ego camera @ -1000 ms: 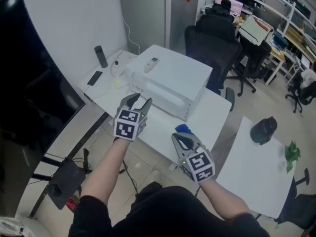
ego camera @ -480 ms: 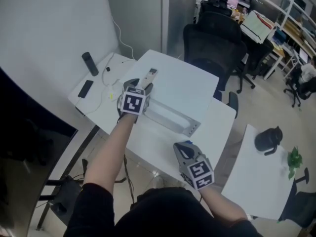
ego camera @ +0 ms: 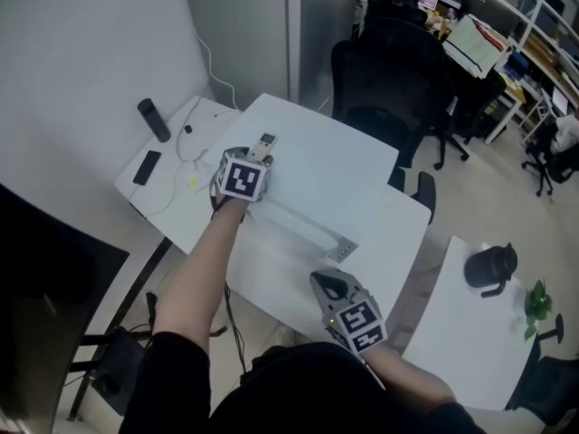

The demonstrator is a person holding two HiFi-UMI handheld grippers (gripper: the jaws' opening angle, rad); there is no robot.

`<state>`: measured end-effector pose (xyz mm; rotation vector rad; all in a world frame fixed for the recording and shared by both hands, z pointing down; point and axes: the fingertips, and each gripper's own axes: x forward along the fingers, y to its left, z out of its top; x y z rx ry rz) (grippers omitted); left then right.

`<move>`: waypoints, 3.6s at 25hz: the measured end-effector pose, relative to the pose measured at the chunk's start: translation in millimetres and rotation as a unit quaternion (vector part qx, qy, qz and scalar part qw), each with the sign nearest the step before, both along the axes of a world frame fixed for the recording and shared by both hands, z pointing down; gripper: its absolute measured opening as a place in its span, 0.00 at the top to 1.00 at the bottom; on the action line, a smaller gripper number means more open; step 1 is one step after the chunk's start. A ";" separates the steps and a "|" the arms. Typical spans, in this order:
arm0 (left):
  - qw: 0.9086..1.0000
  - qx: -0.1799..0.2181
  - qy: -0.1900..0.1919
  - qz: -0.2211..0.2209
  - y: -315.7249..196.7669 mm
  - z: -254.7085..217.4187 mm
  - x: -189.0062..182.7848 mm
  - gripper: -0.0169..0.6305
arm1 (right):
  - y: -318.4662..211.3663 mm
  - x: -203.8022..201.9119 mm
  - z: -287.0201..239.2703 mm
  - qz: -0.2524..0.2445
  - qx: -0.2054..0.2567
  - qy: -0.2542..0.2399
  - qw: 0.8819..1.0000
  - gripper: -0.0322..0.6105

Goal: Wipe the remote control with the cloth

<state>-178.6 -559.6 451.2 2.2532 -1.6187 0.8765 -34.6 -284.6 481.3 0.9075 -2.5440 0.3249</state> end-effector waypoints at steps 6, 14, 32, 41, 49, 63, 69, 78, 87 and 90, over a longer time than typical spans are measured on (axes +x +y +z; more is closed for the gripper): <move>1.000 -0.020 0.016 0.016 0.9 3.7 7.1 0.66 | -4.0 1.8 -0.7 0.002 -0.002 -0.003 1.000 0.95; 0.999 0.022 0.016 0.019 12.7 -12.1 0.5 0.67 | 2.9 3.6 -2.3 0.016 0.002 -0.001 1.000 0.95; 0.986 0.115 0.062 0.103 257.1 -10.2 11.4 0.67 | 31.2 52.5 35.8 0.130 -0.012 0.022 0.991 0.95; 0.988 0.084 0.061 0.111 343.9 45.5 53.2 0.67 | 34.9 99.1 102.2 0.125 -0.039 0.106 0.986 0.78; 0.994 0.061 0.026 0.090 381.9 69.2 106.0 0.67 | 5.7 103.8 196.0 0.036 -0.083 0.214 0.973 0.60; 0.987 0.083 -0.062 0.125 401.2 62.2 94.5 0.67 | 30.7 74.3 133.8 0.057 -0.066 0.133 0.987 0.75; 0.961 0.127 -0.135 0.204 408.9 50.7 70.7 0.67 | 117.9 -11.1 -14.8 -0.024 0.040 -0.002 0.999 0.75; 0.910 0.200 -0.232 0.278 441.9 30.2 71.6 0.67 | 197.4 -94.3 -32.0 -0.187 0.052 0.068 0.979 0.75; 0.893 0.234 -0.250 0.293 473.6 18.5 94.0 0.66 | 175.0 -39.7 -30.4 -0.152 0.026 0.074 0.985 0.76; 0.895 0.234 -0.244 0.290 477.9 17.6 99.0 0.66 | 164.7 -21.5 -34.0 -0.129 0.030 0.076 0.988 0.76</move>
